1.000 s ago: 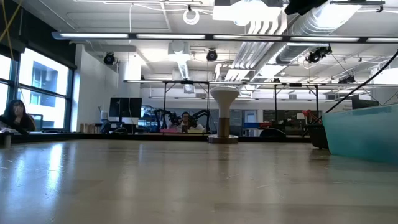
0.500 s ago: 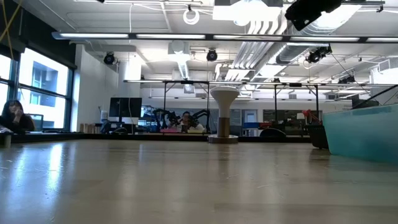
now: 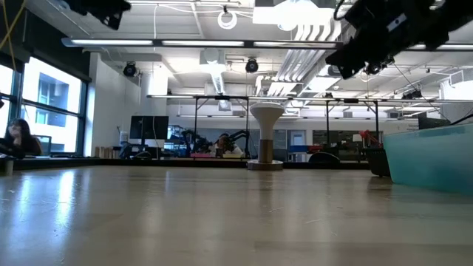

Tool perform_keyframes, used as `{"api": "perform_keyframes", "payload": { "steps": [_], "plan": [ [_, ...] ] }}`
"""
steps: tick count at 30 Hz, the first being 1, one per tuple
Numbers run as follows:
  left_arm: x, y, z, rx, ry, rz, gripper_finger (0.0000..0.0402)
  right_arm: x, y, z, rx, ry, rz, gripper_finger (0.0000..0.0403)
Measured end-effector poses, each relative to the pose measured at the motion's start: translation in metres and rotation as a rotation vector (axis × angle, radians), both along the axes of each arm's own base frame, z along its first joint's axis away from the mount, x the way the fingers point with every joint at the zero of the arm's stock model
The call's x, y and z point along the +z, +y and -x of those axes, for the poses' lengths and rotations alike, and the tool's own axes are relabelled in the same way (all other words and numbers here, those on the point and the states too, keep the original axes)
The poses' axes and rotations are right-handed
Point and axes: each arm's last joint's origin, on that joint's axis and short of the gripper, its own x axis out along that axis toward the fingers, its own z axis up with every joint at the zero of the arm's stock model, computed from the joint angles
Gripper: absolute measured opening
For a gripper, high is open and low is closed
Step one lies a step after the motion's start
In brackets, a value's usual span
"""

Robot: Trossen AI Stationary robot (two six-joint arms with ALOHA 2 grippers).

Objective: Pick & Place Office items
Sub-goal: Return to Home Position

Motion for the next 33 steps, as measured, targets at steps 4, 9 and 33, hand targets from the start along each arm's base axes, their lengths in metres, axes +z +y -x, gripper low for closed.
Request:
{"api": "perform_keyframes", "payload": {
  "steps": [4, 9, 33],
  "plan": [
    [-0.024, 0.005, -0.005, 0.044, 0.008, 0.043, 0.0001, -0.02, -0.003, 0.003, -0.033, -0.039, -0.047, 0.0003],
    [-0.045, 0.006, -0.006, 0.053, 0.009, 0.099, 0.0001, -0.034, 0.004, 0.009, -0.043, -0.046, -0.105, 0.0003],
    [-0.093, -0.003, 0.024, 0.133, -0.098, 0.209, 0.0001, -0.085, 0.045, 0.05, 0.059, -0.21, -0.04, 0.0003]
  ]
}}
